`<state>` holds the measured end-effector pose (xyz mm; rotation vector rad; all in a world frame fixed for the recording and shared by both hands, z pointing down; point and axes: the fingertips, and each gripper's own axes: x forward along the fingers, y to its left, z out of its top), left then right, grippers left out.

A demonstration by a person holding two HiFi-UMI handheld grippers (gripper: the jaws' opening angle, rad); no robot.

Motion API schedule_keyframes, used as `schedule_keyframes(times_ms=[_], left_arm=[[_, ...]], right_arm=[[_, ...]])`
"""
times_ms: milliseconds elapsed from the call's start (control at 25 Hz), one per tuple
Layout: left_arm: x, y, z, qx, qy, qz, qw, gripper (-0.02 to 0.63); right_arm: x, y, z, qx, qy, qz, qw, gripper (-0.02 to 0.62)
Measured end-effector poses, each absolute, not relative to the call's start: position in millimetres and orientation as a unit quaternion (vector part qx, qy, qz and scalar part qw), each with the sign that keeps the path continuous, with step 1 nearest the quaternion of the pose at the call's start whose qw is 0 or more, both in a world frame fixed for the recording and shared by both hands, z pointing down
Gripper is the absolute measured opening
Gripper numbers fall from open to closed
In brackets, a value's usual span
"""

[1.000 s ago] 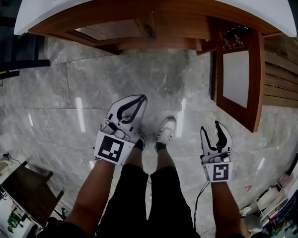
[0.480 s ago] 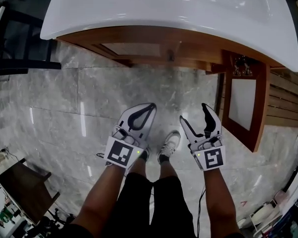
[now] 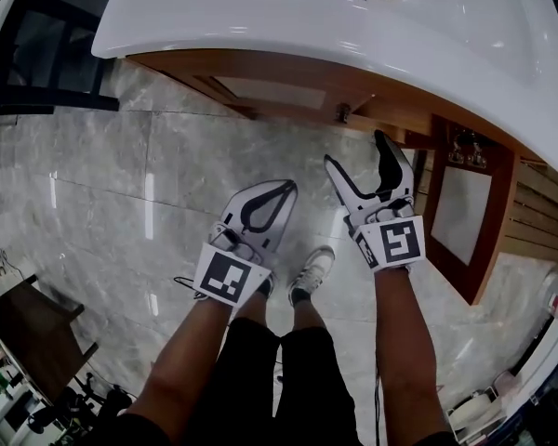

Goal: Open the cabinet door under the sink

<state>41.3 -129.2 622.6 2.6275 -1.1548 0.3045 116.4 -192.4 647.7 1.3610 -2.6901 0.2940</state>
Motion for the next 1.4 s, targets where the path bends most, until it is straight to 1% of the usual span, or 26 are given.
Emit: schedule_keyframes(times_ms=[320, 680, 1040, 1240, 1400], left_arm=[[31, -134, 628, 0.899, -0.403, 0.105, 0.137, 0.023], [15, -140, 626, 0.894, -0.412, 0.103, 0.139, 0.023], [1, -146, 620, 0.891, -0.422, 0.094, 0.137, 0.023], [-6, -139, 621, 0.890, -0.423, 0.096, 0.137, 0.023], [-13, -133, 624, 0.888, -0.427, 0.097, 0.138, 0.023]], right_arm=[[93, -236, 656, 0.429, -0.897, 0.090, 0.065, 0.403], [79, -267, 656, 0.398, -0.911, 0.072, 0.082, 0.403], [62, -268, 660, 0.377, -0.918, 0.074, 0.097, 0.402], [60, -259, 664, 0.350, -0.926, 0.043, 0.137, 0.402], [59, -249, 664, 0.343, -0.926, 0.042, 0.150, 0.402]])
